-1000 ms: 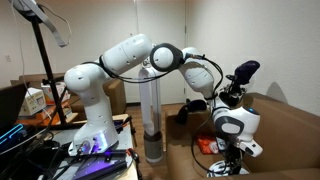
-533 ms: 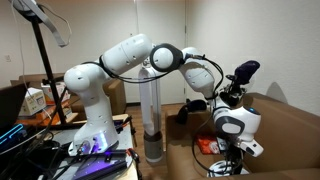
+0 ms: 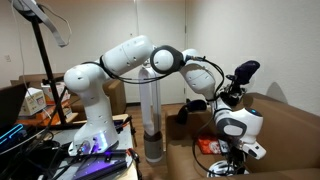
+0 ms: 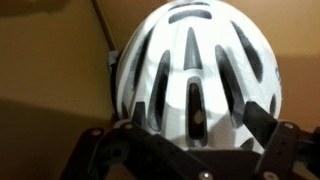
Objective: Move the helmet from the seat of the brown chair to the right arm rest
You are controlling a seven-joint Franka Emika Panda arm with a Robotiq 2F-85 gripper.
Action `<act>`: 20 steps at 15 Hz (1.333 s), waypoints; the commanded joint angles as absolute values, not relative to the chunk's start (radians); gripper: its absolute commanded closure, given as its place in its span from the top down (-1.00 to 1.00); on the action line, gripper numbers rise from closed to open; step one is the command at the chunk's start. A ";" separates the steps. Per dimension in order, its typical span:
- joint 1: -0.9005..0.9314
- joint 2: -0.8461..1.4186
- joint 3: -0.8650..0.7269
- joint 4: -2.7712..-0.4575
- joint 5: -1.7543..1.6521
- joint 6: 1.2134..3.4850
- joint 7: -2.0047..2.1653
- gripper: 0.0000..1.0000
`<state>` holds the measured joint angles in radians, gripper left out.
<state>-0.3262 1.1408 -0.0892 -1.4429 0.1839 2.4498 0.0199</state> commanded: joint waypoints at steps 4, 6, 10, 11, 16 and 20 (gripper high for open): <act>-0.346 1.221 -0.075 -1.355 0.185 2.437 0.002 0.50; -0.347 1.237 -0.075 -1.335 0.184 2.435 0.002 0.33; -0.347 1.239 -0.073 -1.326 0.184 2.430 0.001 -0.05; -0.347 1.233 -0.071 -1.332 0.185 2.428 0.000 -0.06; -0.342 1.149 -0.067 -1.411 0.195 2.447 0.004 -0.06; -0.331 1.047 -0.065 -1.491 0.199 2.446 0.010 -0.06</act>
<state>-0.3260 1.1655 -0.0776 -1.3814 0.1847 2.4454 0.0199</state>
